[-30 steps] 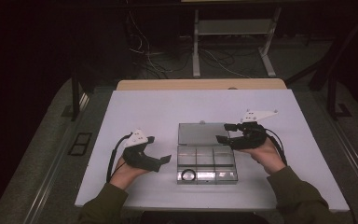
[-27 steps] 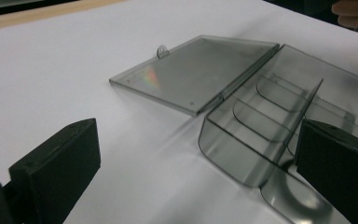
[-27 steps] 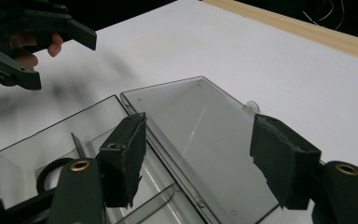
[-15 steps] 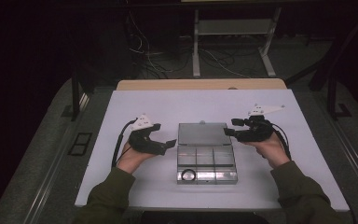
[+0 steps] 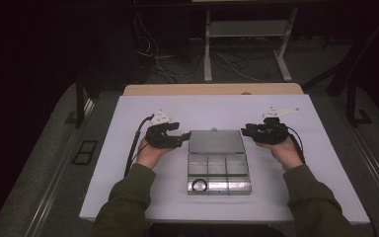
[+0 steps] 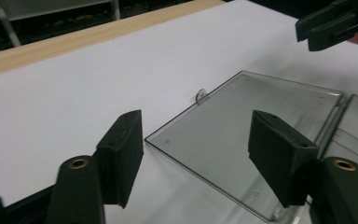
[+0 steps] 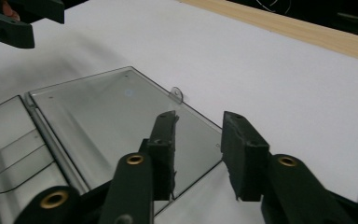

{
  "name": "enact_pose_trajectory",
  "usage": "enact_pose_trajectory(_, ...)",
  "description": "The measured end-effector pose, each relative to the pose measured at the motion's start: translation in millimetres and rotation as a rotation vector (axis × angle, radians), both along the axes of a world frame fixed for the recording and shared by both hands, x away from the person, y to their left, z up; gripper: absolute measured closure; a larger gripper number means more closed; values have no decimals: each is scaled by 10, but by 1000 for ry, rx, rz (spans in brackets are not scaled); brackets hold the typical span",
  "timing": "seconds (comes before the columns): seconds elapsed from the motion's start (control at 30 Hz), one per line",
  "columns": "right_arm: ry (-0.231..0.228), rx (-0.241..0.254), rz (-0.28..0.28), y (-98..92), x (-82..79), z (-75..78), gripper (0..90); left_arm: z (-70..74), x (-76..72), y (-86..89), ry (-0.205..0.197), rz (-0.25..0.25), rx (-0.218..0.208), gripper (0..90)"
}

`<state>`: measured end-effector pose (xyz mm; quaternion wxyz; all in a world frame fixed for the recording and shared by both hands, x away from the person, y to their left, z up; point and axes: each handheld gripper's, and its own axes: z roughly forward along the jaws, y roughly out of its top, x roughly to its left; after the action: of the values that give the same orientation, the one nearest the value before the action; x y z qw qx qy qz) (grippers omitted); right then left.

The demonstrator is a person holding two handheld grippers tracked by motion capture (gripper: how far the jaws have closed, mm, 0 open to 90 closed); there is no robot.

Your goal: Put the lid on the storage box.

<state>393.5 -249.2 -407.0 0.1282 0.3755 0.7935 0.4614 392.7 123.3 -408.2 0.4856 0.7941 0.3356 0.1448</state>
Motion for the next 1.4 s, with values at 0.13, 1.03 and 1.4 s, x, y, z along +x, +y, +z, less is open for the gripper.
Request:
enact_pose_trajectory(0.13,14,-4,-11,-4,42,-52,718,-75,43,-19,11,29,17,443)
enact_pose_trajectory(1.03,156,-66,-11,-101,77,-414,887,-409,114,-6,210,-40,91,891)
enact_pose_trajectory(1.4,196,-94,22,-27,69,-467,887,-438,100,-79,231,-55,125,891)
